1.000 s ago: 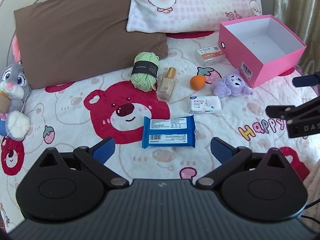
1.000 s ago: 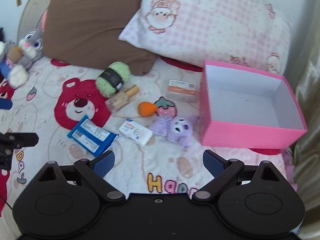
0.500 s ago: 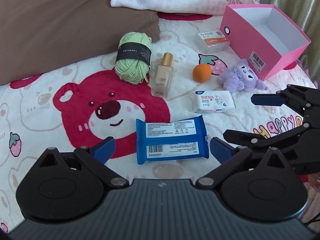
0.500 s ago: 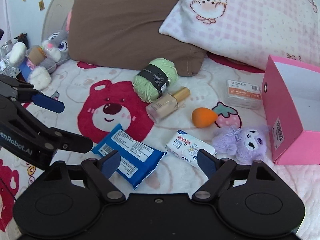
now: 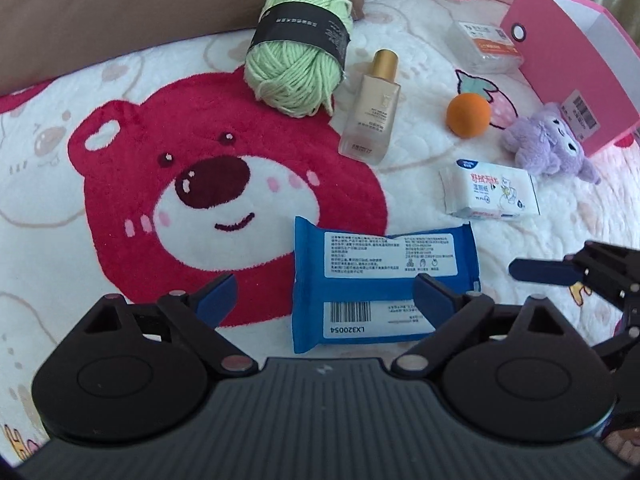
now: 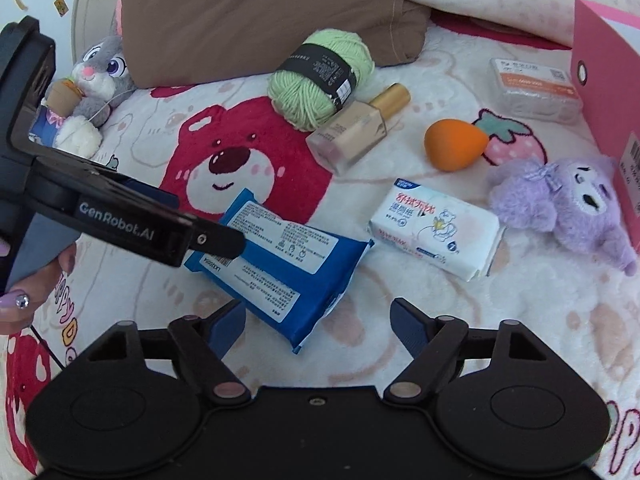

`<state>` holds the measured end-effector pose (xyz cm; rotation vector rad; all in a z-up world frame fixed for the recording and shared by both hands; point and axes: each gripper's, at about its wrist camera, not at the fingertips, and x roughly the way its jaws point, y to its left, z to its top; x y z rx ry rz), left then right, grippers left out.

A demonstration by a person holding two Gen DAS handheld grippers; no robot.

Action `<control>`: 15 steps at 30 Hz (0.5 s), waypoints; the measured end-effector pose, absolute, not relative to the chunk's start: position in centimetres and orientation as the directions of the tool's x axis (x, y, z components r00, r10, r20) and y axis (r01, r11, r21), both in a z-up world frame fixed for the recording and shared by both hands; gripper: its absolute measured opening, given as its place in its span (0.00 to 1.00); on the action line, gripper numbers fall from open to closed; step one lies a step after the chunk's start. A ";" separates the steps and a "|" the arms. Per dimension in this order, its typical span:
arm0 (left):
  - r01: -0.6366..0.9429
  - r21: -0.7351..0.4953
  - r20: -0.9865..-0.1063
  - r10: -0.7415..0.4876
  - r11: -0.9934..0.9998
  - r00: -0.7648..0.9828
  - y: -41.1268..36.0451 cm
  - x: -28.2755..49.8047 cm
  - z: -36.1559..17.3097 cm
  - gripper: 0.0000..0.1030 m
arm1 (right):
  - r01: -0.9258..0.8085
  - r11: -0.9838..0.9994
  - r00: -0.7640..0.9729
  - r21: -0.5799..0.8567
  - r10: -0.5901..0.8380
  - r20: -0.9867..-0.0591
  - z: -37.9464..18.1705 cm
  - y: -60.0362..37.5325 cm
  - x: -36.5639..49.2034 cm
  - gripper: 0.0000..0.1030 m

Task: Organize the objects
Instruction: 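Lower the left gripper onto the blue wet-wipe pack and close it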

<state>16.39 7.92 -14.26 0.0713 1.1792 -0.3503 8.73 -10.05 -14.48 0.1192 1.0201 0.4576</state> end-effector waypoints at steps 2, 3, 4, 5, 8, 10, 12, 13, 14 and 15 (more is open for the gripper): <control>0.283 -0.146 -0.908 -0.241 0.948 0.341 8.3 16.7 -14.8 0.88 | -0.312 0.897 0.433 0.314 0.428 -0.793 -15.1 -9.6 9.1 0.70; 0.283 -0.160 -0.905 -0.255 0.946 0.340 8.3 16.8 -15.0 0.84 | -0.303 0.897 0.433 0.321 0.430 -0.792 -15.5 -9.4 9.4 0.62; 0.284 -0.178 -0.902 -0.271 0.942 0.335 8.3 16.9 -15.2 0.78 | -0.289 0.899 0.438 0.330 0.430 -0.789 -15.8 -9.5 9.6 0.45; 0.284 -0.197 -0.901 -0.288 0.938 0.325 8.2 16.9 -15.4 0.73 | -0.272 0.900 0.455 0.340 0.432 -0.779 -16.0 -9.7 9.7 0.37; 0.260 -0.260 -0.902 -0.330 0.930 0.279 7.8 16.6 -16.1 0.53 | -0.261 0.892 0.493 0.368 0.451 -0.744 -15.8 -10.7 9.7 0.17; 0.218 -0.305 -0.895 -0.358 0.927 0.266 7.8 16.4 -16.2 0.47 | -0.258 0.910 0.521 0.325 0.414 -0.746 -15.1 -11.2 9.6 0.07; 0.154 -0.401 -0.876 -0.427 0.903 0.224 8.1 16.2 -16.1 0.40 | -0.264 0.914 0.527 0.307 0.404 -0.748 -14.8 -11.8 9.5 0.07; 0.120 -0.433 -0.869 -0.449 0.893 0.208 8.2 16.1 -16.2 0.34 | -0.262 0.907 0.510 0.329 0.419 -0.751 -15.0 -12.3 9.7 0.07; 0.096 -0.437 -0.870 -0.447 0.894 0.209 8.2 15.9 -16.2 0.34 | -0.255 0.901 0.487 0.351 0.433 -0.759 -15.2 -12.6 9.7 0.07; 0.092 -0.416 -0.876 -0.426 0.904 0.224 8.1 15.5 -16.2 0.31 | -0.234 0.900 0.476 0.369 0.437 -0.763 -15.4 -13.0 9.7 0.07</control>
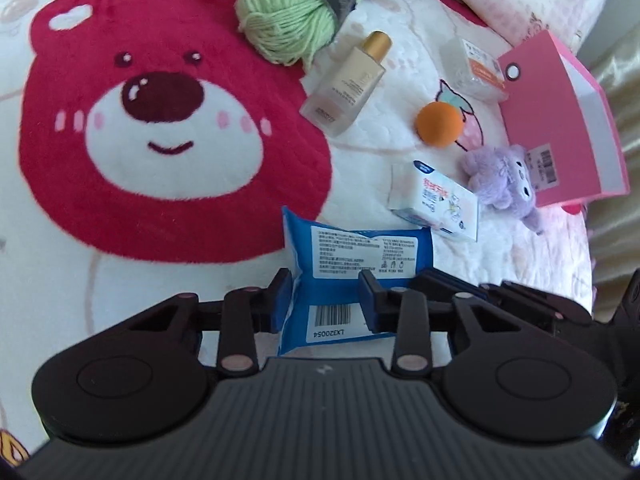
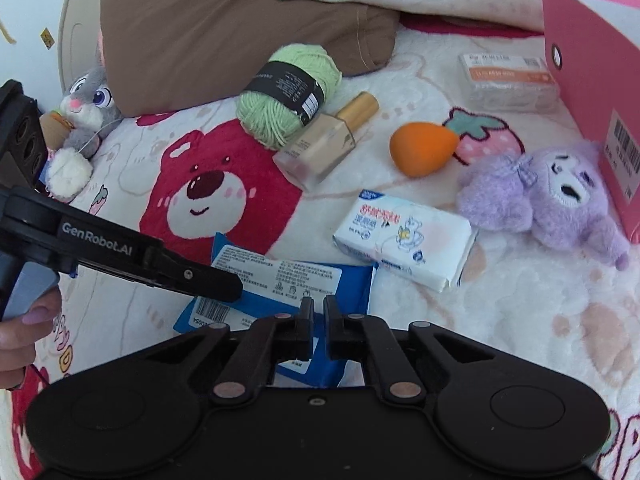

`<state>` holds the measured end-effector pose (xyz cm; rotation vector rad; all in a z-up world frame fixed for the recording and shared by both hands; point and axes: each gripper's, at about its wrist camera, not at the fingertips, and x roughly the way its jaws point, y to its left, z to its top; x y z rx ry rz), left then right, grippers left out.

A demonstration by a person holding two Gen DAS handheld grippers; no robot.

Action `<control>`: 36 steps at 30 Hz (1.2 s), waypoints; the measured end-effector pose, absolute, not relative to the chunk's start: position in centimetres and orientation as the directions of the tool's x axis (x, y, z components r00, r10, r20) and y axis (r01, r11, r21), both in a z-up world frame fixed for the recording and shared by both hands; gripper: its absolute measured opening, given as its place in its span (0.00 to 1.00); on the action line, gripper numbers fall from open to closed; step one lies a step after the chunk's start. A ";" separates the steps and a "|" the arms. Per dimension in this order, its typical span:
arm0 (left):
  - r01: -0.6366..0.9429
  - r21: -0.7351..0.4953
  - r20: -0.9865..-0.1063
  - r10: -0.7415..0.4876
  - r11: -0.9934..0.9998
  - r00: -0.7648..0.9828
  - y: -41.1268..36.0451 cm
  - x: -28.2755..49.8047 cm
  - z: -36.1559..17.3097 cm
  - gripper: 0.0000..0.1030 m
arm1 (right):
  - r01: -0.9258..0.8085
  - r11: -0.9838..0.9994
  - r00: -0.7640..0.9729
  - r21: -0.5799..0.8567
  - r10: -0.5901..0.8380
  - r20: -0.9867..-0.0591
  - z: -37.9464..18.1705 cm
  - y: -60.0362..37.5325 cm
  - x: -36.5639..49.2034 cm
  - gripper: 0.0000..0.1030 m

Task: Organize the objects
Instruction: 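Lift the blue wet-wipe pack with the left gripper over the pink box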

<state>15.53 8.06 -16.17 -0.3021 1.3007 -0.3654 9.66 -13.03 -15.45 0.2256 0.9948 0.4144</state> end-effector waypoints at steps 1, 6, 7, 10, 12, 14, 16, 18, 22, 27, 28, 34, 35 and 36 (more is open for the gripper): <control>0.096 -0.388 -0.884 -0.399 0.917 0.243 7.9 15.2 -16.1 0.29 | -0.207 0.904 0.478 0.373 0.426 -0.768 -15.5 -13.4 9.4 0.10; 0.049 -0.374 -0.886 -0.372 0.926 0.276 8.4 14.7 -16.9 0.31 | -0.147 0.929 0.465 0.339 0.367 -0.806 -15.8 -14.9 8.3 0.53; 0.048 -0.373 -0.886 -0.371 0.927 0.279 8.4 14.6 -17.0 0.31 | -0.145 0.923 0.461 0.356 0.382 -0.801 -15.9 -15.1 8.4 0.53; 0.057 -0.378 -0.877 -0.378 0.924 0.296 8.0 14.3 -16.7 0.28 | -0.169 0.902 0.449 0.397 0.429 -0.784 -16.2 -14.9 8.9 0.29; 0.044 -0.386 -0.876 -0.381 0.921 0.296 7.6 14.0 -16.6 0.28 | -0.187 0.888 0.440 0.419 0.457 -0.773 -16.3 -14.5 9.2 0.27; 0.035 -0.387 -0.878 -0.380 0.921 0.292 7.3 13.8 -16.5 0.29 | -0.205 0.894 0.439 0.399 0.448 -0.779 -16.5 -13.8 9.1 0.27; 0.040 -0.363 -0.885 -0.358 0.931 0.297 6.9 13.5 -16.5 0.29 | -0.218 0.900 0.444 0.377 0.436 -0.783 -16.6 -13.4 9.0 0.28; 0.044 -0.342 -0.891 -0.338 0.939 0.304 6.3 13.4 -16.4 0.29 | -0.218 0.898 0.442 0.382 0.440 -0.782 -16.6 -13.4 9.1 0.31; 0.059 -0.312 -0.899 -0.315 0.948 0.304 5.5 12.8 -15.7 0.29 | -0.216 0.885 0.432 0.413 0.465 -0.773 -16.6 -13.7 9.4 0.34; 0.081 -0.334 -0.897 -0.343 0.939 0.279 4.6 11.0 -14.6 0.28 | -0.233 0.890 0.444 0.392 0.456 -0.771 -15.0 -14.2 8.5 0.35; 0.084 -0.337 -0.895 -0.347 0.938 0.279 4.5 10.7 -14.3 0.28 | -0.237 0.890 0.447 0.388 0.455 -0.770 -14.6 -14.4 8.3 0.35; 0.132 -0.360 -0.877 -0.383 0.924 0.290 3.2 9.3 -11.7 0.28 | -0.245 0.889 0.441 0.387 0.458 -0.772 -12.4 -15.9 7.2 0.39; 0.146 -0.358 -0.876 -0.385 0.922 0.290 2.8 9.0 -11.1 0.28 | -0.244 0.890 0.445 0.385 0.455 -0.771 -11.8 -16.2 7.0 0.39; 0.162 -0.354 -0.875 -0.387 0.921 0.289 2.4 8.8 -10.6 0.28 | -0.244 0.891 0.449 0.382 0.453 -0.770 -11.3 -16.5 6.8 0.40</control>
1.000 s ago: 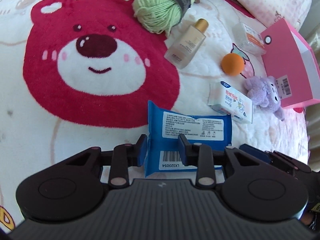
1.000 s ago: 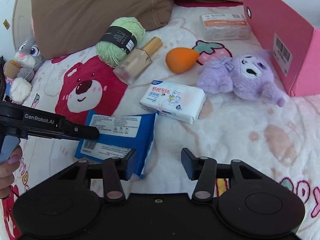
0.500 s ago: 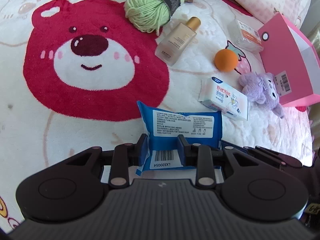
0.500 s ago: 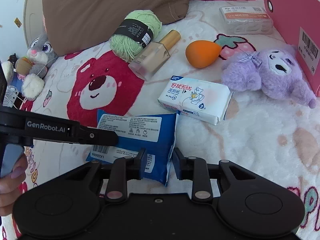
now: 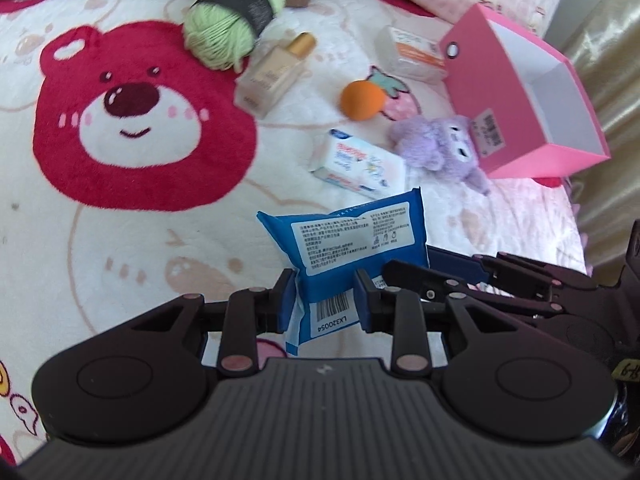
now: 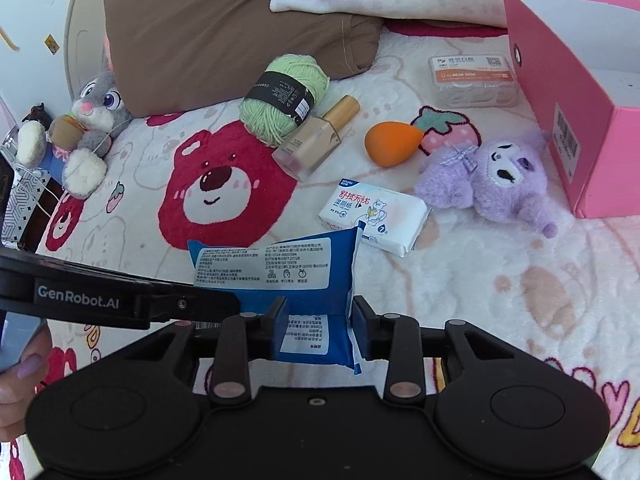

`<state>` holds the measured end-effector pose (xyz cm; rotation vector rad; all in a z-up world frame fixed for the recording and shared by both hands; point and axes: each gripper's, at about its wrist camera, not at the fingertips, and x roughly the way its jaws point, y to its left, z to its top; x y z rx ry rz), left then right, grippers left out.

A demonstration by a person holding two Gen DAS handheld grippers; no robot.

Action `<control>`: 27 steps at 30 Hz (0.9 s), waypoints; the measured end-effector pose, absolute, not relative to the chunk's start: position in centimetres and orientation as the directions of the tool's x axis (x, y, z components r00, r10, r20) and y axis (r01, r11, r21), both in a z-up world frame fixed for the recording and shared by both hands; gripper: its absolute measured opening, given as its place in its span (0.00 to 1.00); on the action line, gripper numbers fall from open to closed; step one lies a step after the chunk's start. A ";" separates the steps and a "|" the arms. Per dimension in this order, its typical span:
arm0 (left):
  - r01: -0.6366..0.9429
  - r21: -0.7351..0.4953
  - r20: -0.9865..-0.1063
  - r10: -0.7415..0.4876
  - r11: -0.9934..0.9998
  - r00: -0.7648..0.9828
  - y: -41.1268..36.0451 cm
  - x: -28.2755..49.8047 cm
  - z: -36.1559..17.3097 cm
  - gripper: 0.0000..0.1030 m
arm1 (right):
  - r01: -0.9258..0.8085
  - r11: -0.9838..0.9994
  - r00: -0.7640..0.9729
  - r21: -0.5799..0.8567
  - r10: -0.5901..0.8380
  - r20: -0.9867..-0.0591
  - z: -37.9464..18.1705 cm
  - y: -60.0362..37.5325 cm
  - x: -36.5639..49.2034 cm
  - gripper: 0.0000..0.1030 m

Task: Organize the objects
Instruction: 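Lift the blue wet-wipe pack with the left gripper over the pink box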

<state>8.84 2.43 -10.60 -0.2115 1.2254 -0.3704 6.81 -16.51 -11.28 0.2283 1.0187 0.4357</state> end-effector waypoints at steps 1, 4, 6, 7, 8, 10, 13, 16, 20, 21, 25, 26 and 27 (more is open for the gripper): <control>0.178 -0.352 -0.874 -0.390 0.919 0.290 2.0 8.6 -10.1 0.28 | -0.246 0.893 0.455 0.378 0.450 -0.768 -10.6 -16.8 6.6 0.40; 0.222 -0.358 -0.864 -0.411 0.907 0.290 0.7 8.2 -8.2 0.28 | -0.255 0.901 0.475 0.352 0.433 -0.766 -8.6 -17.8 6.1 0.43; 0.266 -0.352 -0.855 -0.424 0.897 0.298 -0.4 8.1 -6.7 0.28 | -0.263 0.907 0.492 0.330 0.420 -0.762 -7.1 -18.6 5.7 0.44; 0.287 -0.345 -0.852 -0.427 0.893 0.304 -0.9 8.0 -6.0 0.28 | -0.270 0.907 0.497 0.323 0.418 -0.760 -6.3 -19.1 5.6 0.44; 0.310 -0.342 -0.845 -0.435 0.887 0.311 -1.6 8.0 -5.1 0.28 | -0.276 0.908 0.501 0.316 0.416 -0.759 -5.6 -19.6 5.6 0.45; 0.347 -0.345 -0.832 -0.456 0.872 0.318 -2.7 8.0 -3.7 0.28 | -0.289 0.914 0.516 0.286 0.400 -0.757 -3.9 -20.7 5.4 0.46; 0.392 -0.369 -0.807 -0.500 0.843 0.314 -4.6 8.2 -1.8 0.28 | -0.298 0.924 0.547 0.240 0.371 -0.750 -1.6 -22.5 5.3 0.47; 0.441 -0.370 -0.784 -0.529 0.818 0.323 -6.8 8.5 -0.2 0.28 | -0.291 0.934 0.568 0.209 0.344 -0.747 0.6 -24.6 5.4 0.48; 0.476 -0.382 -0.762 -0.562 0.792 0.323 -9.8 9.4 1.7 0.28 | -0.269 0.948 0.602 0.170 0.303 -0.739 2.8 -27.2 5.7 0.49; 0.483 -0.383 -0.757 -0.568 0.787 0.325 -10.5 9.6 2.1 0.28 | -0.262 0.951 0.611 0.161 0.293 -0.735 3.3 -27.9 5.9 0.50; 0.507 -0.378 -0.738 -0.582 0.775 0.341 -13.6 11.0 3.7 0.28 | -0.241 0.962 0.633 0.127 0.255 -0.731 4.8 -30.4 6.9 0.50; 0.514 -0.377 -0.732 -0.588 0.771 0.344 -14.6 11.5 4.0 0.28 | -0.232 0.965 0.637 0.118 0.243 -0.732 5.2 -31.0 7.3 0.50; 0.520 -0.375 -0.728 -0.591 0.768 0.347 -15.5 12.0 4.3 0.28 | -0.226 0.968 0.640 0.109 0.232 -0.733 5.6 -31.7 7.8 0.50</control>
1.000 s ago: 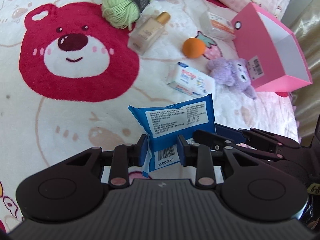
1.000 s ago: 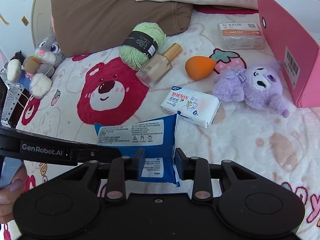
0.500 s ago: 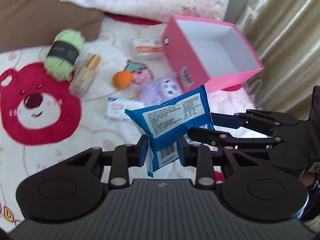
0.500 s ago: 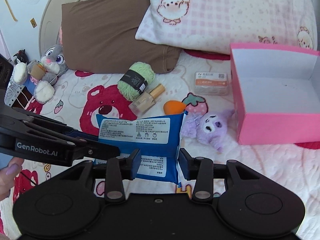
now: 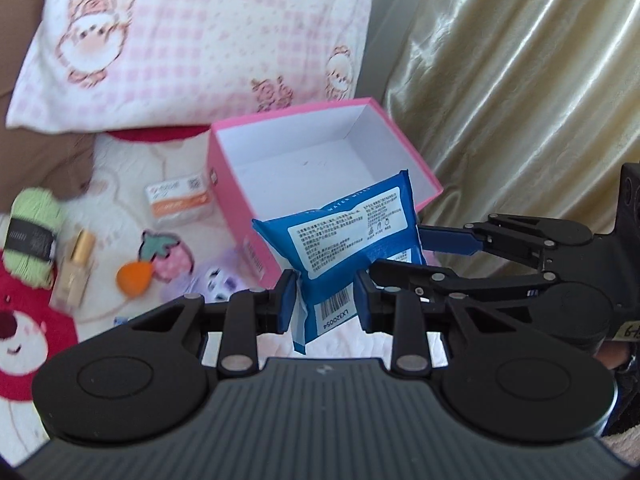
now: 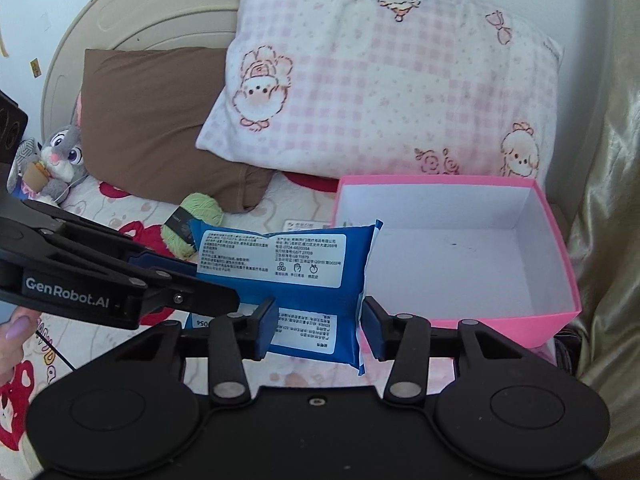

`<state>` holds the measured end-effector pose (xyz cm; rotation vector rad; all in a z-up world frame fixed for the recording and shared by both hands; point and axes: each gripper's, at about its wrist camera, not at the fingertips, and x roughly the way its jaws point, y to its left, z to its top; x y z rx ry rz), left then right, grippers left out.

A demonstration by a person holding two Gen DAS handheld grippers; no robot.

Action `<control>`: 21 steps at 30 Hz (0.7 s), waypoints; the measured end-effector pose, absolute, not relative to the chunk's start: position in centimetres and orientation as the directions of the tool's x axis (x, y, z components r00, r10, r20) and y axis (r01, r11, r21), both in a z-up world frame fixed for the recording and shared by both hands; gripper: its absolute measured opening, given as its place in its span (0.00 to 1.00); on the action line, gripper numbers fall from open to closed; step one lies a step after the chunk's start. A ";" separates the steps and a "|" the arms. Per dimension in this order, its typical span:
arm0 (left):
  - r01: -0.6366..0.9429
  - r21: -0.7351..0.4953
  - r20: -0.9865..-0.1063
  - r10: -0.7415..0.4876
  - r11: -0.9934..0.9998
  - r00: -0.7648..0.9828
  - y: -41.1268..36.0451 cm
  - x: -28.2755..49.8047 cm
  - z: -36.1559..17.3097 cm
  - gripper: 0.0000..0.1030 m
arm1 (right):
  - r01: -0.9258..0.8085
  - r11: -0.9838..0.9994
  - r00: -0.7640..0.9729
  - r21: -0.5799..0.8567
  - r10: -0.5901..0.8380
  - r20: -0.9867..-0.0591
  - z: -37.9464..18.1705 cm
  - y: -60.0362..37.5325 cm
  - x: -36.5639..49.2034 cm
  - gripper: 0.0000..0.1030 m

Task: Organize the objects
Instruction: 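Lift the blue wet-wipe pack with the left gripper over the pink box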

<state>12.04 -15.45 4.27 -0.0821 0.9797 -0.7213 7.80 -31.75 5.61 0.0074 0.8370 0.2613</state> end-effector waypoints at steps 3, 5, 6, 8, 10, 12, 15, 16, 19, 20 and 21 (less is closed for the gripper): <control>0.516 -0.378 -0.728 -0.591 0.769 0.348 -18.2 13.9 4.6 0.28 | -0.218 0.973 0.644 0.074 0.201 -0.738 6.7 -33.6 9.4 0.50; 0.510 -0.390 -0.731 -0.595 0.767 0.335 -20.0 15.1 4.6 0.28 | -0.219 0.975 0.646 0.034 0.171 -0.744 7.1 -34.8 10.7 0.50; 0.506 -0.397 -0.732 -0.597 0.766 0.329 -20.9 15.7 4.5 0.27 | -0.221 0.975 0.644 0.015 0.157 -0.749 7.2 -35.4 11.4 0.50; 0.495 -0.413 -0.737 -0.600 0.765 0.312 -22.4 17.1 3.9 0.27 | -0.225 0.974 0.636 -0.007 0.141 -0.759 7.1 -36.8 12.8 0.49; 0.490 -0.426 -0.752 -0.599 0.761 0.276 -24.3 18.7 2.9 0.28 | -0.228 0.973 0.622 -0.026 0.125 -0.773 6.5 -38.2 14.1 0.44; 0.459 -0.424 -0.775 -0.575 0.781 0.262 -26.1 20.0 1.4 0.28 | -0.207 0.978 0.617 -0.011 0.122 -0.777 5.7 -40.0 15.3 0.36; 0.428 -0.445 -0.782 -0.574 0.787 0.242 -28.2 21.3 -0.8 0.28 | -0.199 0.980 0.606 -0.031 0.098 -0.790 4.1 -41.7 16.8 0.33; 0.418 -0.446 -0.787 -0.569 0.791 0.237 -28.8 21.7 -1.6 0.28 | -0.198 0.979 0.602 -0.044 0.086 -0.794 3.4 -42.0 17.2 0.31; 0.393 -0.446 -0.799 -0.556 0.804 0.229 -30.4 22.8 -3.9 0.28 | -0.187 0.979 0.583 -0.083 0.043 -0.811 1.2 -42.8 18.3 0.29; 0.385 -0.446 -0.802 -0.551 0.808 0.228 -30.9 23.2 -4.7 0.28 | -0.180 0.981 0.569 -0.078 0.039 -0.821 0.5 -43.2 18.7 0.29; 0.385 -0.446 -0.806 -0.549 0.808 0.221 -31.3 23.6 -5.6 0.28 | -0.175 0.982 0.554 -0.077 0.034 -0.832 -0.3 -43.5 19.1 0.28</control>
